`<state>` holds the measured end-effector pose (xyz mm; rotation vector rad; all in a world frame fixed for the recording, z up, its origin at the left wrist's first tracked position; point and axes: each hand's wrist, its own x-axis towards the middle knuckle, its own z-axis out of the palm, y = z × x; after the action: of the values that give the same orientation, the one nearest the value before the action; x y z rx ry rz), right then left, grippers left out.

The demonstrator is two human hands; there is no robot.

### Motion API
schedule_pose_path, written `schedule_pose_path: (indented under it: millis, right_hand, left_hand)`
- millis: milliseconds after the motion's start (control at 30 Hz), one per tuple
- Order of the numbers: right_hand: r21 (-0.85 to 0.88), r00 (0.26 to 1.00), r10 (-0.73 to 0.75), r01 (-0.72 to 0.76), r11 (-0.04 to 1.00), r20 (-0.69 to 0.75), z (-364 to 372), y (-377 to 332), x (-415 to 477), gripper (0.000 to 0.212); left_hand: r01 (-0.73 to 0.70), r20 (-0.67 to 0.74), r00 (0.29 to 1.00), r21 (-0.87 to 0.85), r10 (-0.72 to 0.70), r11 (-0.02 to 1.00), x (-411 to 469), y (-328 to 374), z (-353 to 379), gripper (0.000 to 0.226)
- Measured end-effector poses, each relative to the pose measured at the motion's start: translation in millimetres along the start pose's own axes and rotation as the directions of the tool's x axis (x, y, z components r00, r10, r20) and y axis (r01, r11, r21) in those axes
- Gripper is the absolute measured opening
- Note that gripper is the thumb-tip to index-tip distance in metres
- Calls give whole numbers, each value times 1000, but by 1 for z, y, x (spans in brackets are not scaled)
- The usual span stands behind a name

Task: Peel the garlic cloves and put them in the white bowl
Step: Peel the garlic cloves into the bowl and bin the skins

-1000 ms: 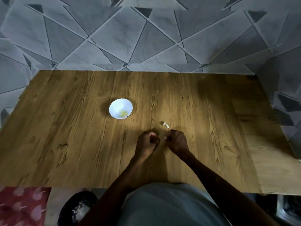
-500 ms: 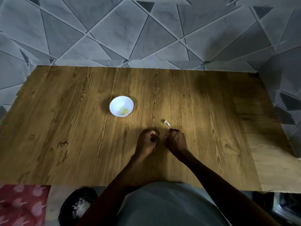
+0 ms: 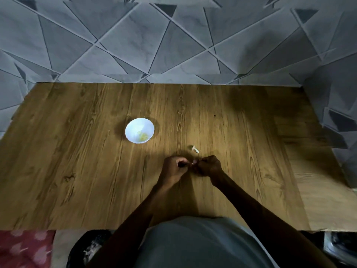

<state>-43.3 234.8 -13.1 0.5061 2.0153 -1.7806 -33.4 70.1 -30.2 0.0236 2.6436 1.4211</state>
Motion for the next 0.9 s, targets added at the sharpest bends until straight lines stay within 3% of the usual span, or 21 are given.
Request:
schedule_pose_path:
  millis: [167,233,300,333,400,467,600,733,767,800,867,900]
  right_hand:
    - [-39,964,267,-267,963,-5,2,-11,15,22]
    - [-37,955,294,-293,955,27,-1,-14,13,20]
    - [-32,984,171,-169,985,56,-4,-12,12,20]
    - [-17,995,61,-59,998,77,-7,-11,12,17]
    - [-70,980,-167,175,982,107,-9,-13,13,7]
    - [-230,917,-377,398,888,131,-8,-16,19,8]
    - [-338,797,-564,603,722,217,-6,-24,21,7]
    - [-317,744,-617,668,674,257,-9,-31,24,8]
    - [-337,761,-597,649,682,254,-9,-30,25,8]
    - [-380,789,-563,612,693,245,-9,-29,25,9]
    - [-412,888,-416,458,788,193,-10,-26,23,9]
    - [-349,942,-296,334,876,158,-10,-26,20,8]
  left_hand:
    - [-220,-4,974,244,228,944,3,11,-1,7]
    - [-246,23,968,283,250,927,4,12,-1,5]
    - [-122,1,992,129,123,984,6,14,-4,5]
    - [22,11,1000,-34,-22,999,8,17,-7,7]
    - [309,157,951,-382,-268,871,11,20,-14,12]
    - [479,326,878,-565,-351,672,15,23,-21,10]
    - [659,530,751,-641,-394,394,22,32,-34,7]
    - [699,583,700,-679,-411,227,23,33,-33,8]
    - [689,572,709,-687,-413,232,21,33,-32,8]
    - [661,529,740,-688,-416,299,19,32,-30,8]
    - [502,327,865,-580,-381,642,16,31,-27,11]
    - [363,191,932,-430,-309,827,15,31,-25,14]
